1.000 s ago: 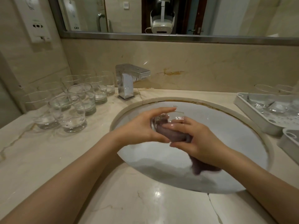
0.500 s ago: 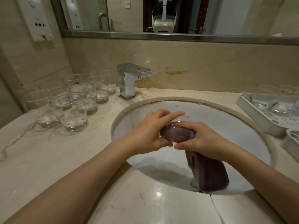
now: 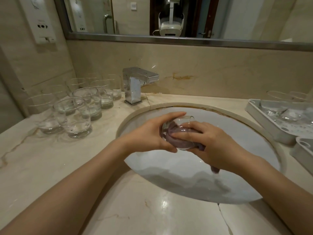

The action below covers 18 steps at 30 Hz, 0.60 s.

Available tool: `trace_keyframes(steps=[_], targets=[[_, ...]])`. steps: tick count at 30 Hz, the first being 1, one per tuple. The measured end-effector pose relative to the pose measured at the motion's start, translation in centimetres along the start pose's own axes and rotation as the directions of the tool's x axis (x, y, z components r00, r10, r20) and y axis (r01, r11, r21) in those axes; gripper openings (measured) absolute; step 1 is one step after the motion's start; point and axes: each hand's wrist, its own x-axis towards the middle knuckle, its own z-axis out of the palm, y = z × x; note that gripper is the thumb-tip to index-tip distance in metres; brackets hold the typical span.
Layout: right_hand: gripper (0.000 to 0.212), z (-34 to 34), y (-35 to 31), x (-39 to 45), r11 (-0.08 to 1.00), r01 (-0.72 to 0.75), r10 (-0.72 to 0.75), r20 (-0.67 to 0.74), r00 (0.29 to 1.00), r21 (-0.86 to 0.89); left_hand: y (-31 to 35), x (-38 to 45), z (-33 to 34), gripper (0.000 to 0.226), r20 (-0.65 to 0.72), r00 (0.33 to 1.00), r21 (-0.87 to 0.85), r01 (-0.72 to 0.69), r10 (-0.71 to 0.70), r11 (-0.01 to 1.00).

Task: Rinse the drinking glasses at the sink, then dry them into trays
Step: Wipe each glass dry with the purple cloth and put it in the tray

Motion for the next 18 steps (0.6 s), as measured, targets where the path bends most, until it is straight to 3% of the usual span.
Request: trace_keyframes(steps=[3,7,11,18], targets=[[0.062,-0.5,-0.4,0.2,0.956,-0.19,0.173,0.096,0.98,0.221,-0.5,0.1,1.0,0.091,-0.021,1.0,0.081,0.013,-0.011,0.997],[0.055,-1.1,-0.6,0.2,0.716,-0.46,0.335,0.319,0.887,0.525,-1.1,0.0,1.6,0.092,-0.039,0.999,0.278,0.014,-0.003,0.961],[0.051,-1.5,-0.8,0.4,0.545,-0.483,0.401,0.292,0.868,0.685,-1.2,-0.1,1.3,0.093,-0.095,0.992,0.365,-0.038,0.078,0.93],[0.048,-2.6,-0.6,0.7,0.443,-0.474,0.473,0.251,0.845,0.761,-1.0,-0.1,0.8,0.089,-0.214,0.964,0.516,-0.024,0.157,0.856]])
